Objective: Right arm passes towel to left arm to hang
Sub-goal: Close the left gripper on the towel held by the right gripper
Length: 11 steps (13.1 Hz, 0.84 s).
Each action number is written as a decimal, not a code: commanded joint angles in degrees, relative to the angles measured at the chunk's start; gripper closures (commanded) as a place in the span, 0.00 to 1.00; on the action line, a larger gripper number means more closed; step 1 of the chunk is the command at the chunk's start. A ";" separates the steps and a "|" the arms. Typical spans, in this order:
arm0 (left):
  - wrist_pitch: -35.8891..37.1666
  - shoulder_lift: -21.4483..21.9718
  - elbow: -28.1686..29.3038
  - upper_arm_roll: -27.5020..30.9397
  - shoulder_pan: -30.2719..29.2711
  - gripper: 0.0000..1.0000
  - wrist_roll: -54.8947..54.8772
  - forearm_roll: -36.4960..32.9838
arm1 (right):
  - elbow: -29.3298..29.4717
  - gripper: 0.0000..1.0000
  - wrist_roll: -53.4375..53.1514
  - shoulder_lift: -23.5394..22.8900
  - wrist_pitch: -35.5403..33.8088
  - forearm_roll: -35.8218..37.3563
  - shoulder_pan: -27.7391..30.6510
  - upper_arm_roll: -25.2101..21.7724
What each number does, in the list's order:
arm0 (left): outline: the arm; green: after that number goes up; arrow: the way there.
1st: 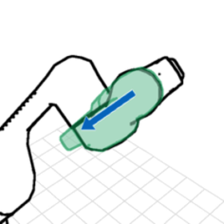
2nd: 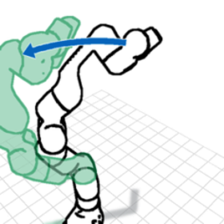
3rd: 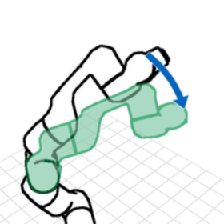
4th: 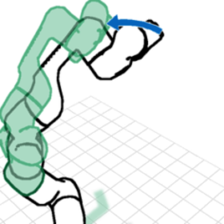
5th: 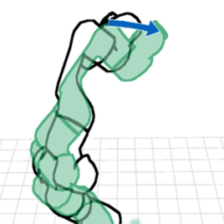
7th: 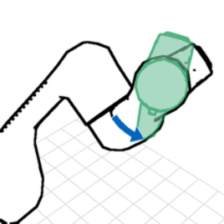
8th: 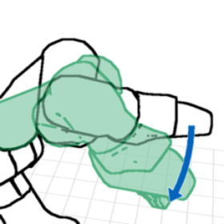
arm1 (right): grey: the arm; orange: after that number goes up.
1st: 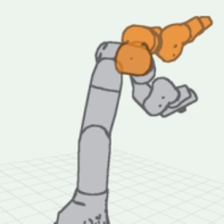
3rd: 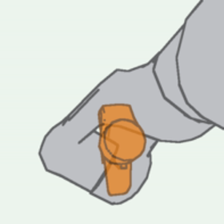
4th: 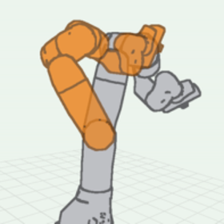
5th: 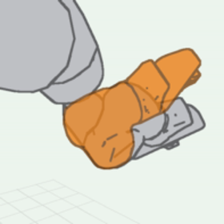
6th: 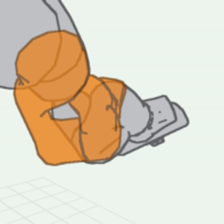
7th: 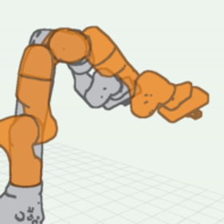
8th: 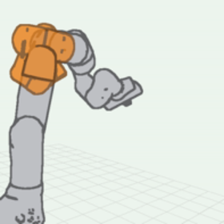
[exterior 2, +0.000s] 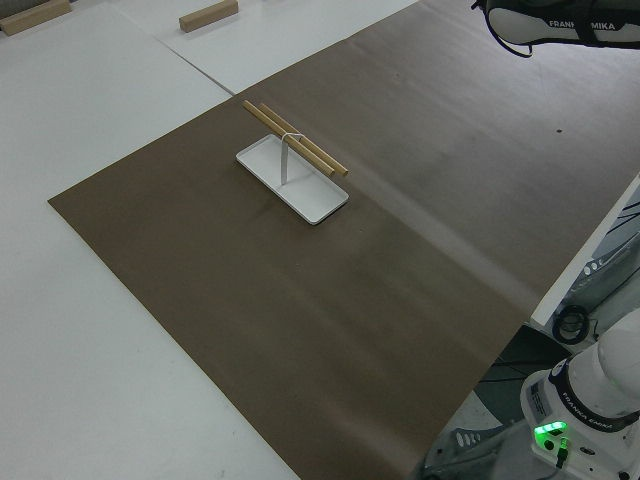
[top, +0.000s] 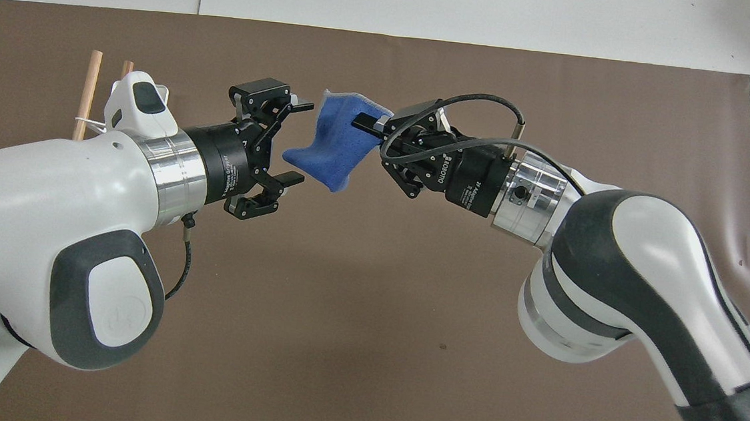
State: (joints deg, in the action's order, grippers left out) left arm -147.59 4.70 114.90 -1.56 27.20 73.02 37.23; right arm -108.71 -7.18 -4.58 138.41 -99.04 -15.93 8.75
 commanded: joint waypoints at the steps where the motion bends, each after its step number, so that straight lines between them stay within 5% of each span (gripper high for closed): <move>1: -3.66 1.45 2.00 0.59 1.80 0.51 0.80 1.53 | -1.42 1.00 -0.20 1.42 1.16 -1.33 0.11 0.30; 2: -3.67 1.45 2.00 0.59 2.24 0.84 0.54 1.45 | -1.42 1.00 -0.29 1.50 1.16 -1.33 0.11 0.30; 3: -3.58 1.36 1.91 0.68 2.15 1.00 -0.07 1.45 | -1.42 1.00 -0.20 1.50 1.16 -1.33 0.11 0.30; 10: -3.76 1.10 1.30 0.95 0.92 1.00 -0.78 1.36 | -1.42 1.00 -0.29 1.50 1.16 -1.16 0.20 0.30; 11: -3.76 1.01 1.12 0.95 0.92 1.00 -0.78 1.27 | -1.42 0.75 -0.20 1.42 1.16 -0.46 0.20 0.30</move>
State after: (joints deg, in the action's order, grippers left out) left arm -150.32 4.70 114.95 -0.77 28.12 73.21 37.43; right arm -108.81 -7.18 -4.54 138.42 -99.04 -15.93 8.75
